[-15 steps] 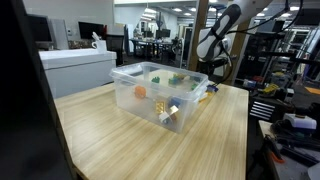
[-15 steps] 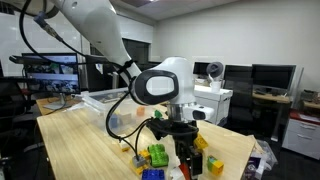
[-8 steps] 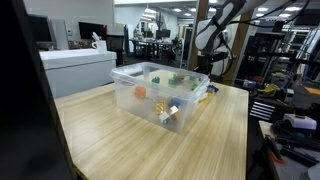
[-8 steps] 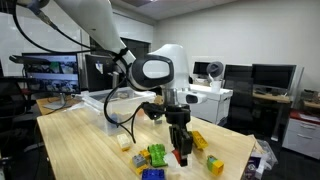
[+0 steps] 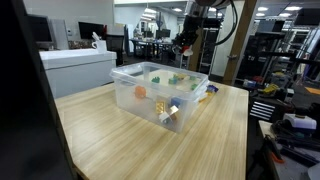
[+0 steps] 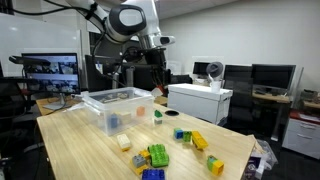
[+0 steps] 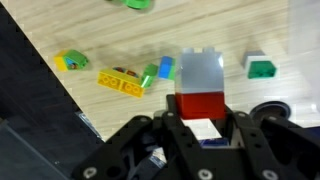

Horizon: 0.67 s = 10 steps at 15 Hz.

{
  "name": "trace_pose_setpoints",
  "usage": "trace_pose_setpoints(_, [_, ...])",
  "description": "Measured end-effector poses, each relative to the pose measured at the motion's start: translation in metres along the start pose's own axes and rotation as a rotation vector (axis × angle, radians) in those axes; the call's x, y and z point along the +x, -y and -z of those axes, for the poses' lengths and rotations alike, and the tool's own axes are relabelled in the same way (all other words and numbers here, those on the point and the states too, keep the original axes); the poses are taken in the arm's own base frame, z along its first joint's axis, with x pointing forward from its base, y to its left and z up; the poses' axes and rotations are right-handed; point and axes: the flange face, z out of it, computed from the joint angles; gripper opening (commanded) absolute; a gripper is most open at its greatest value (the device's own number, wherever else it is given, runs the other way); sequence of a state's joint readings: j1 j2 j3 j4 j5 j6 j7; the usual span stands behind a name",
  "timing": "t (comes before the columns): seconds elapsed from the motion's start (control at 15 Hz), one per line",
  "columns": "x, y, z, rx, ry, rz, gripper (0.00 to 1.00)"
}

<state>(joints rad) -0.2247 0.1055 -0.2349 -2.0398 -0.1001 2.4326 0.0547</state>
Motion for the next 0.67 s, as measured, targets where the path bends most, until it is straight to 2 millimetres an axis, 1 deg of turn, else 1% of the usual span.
trace_pose_setpoints(0.07, [-0.009, 0.025, 0.016, 0.032, -0.013, 0.047, 0.12])
trace_pose_setpoints(0.13, [-0.021, 0.048, 0.028, 0.06, -0.017, 0.096, 0.12])
trace_pose_setpoints(0.27, [-0.051, 0.088, 0.044, 0.107, -0.012, 0.194, 0.12])
trace_pose_setpoints(0.4, [-0.083, 0.118, 0.054, 0.157, 0.0, 0.294, 0.12])
trace_pose_setpoints(0.47, [-0.098, 0.13, 0.057, 0.179, 0.011, 0.339, 0.62])
trace_pose_setpoints(0.53, [-0.11, 0.137, 0.059, 0.189, 0.024, 0.374, 0.63])
trace_pose_setpoints(0.6, [-0.118, 0.142, 0.061, 0.194, 0.033, 0.402, 0.68])
trace_pose_setpoints(0.67, [-0.123, 0.143, 0.062, 0.196, 0.038, 0.419, 0.77])
